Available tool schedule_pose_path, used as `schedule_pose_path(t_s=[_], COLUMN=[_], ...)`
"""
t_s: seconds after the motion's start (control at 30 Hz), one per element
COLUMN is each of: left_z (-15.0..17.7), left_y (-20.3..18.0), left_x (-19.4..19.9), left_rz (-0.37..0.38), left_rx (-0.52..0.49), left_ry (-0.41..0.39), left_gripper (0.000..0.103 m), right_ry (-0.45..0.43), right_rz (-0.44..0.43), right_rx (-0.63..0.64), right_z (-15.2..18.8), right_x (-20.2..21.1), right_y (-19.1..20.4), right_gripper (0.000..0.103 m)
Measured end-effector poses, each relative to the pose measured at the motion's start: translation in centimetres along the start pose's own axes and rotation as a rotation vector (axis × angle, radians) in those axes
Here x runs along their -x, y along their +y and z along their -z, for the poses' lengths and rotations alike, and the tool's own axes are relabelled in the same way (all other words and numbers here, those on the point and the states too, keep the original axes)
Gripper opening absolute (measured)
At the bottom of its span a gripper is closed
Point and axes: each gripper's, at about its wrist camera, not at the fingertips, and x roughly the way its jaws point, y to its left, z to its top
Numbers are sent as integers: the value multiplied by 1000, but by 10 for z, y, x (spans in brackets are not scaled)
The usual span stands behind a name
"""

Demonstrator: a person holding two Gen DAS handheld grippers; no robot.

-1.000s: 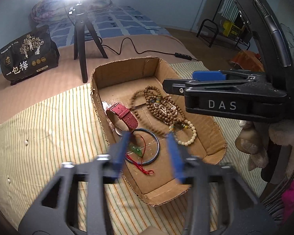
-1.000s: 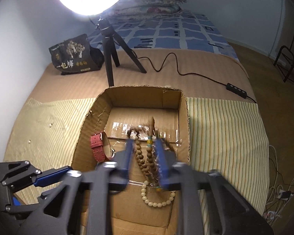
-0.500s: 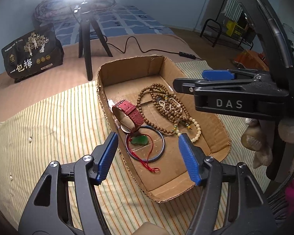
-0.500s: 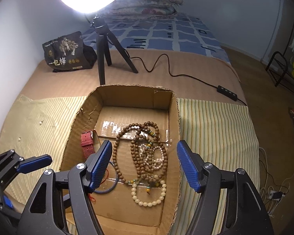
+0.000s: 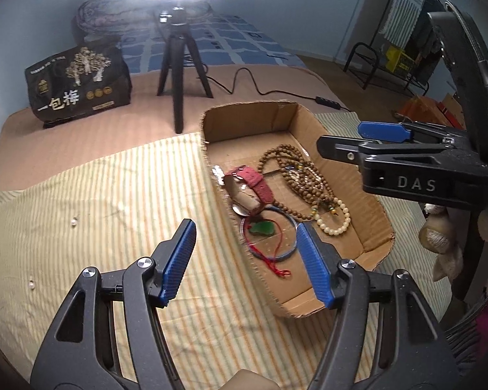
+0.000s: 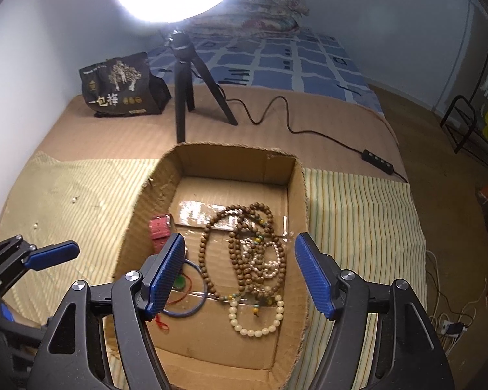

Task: Organize jewelry
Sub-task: 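Move both grippers back over the cloth toward the small pearl earrings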

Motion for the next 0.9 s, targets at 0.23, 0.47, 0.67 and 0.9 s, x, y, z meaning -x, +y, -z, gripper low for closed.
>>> schedule_pose_path(t_s=[0.23,0.47,0.67,0.9], left_z=[5,14,24,30], left_y=[26,58,94,142], left_x=[17,38,59,85], left_rz=[-31,-69,-105,-144], left_rx=[30,71,108,131], left_ry=[-12,-30,-44,-61], left_gripper=[66,66,66,66], right_ry=[-25,-54,-74,-114], right_rz=[-16,-59,-120,-219], right_rx=[24,35,1,-54], right_z=[-5,-8,-10,-9], right_x=[10,19,23,26], right_y=[17,36,53,78], right_gripper=[70,70,70,70])
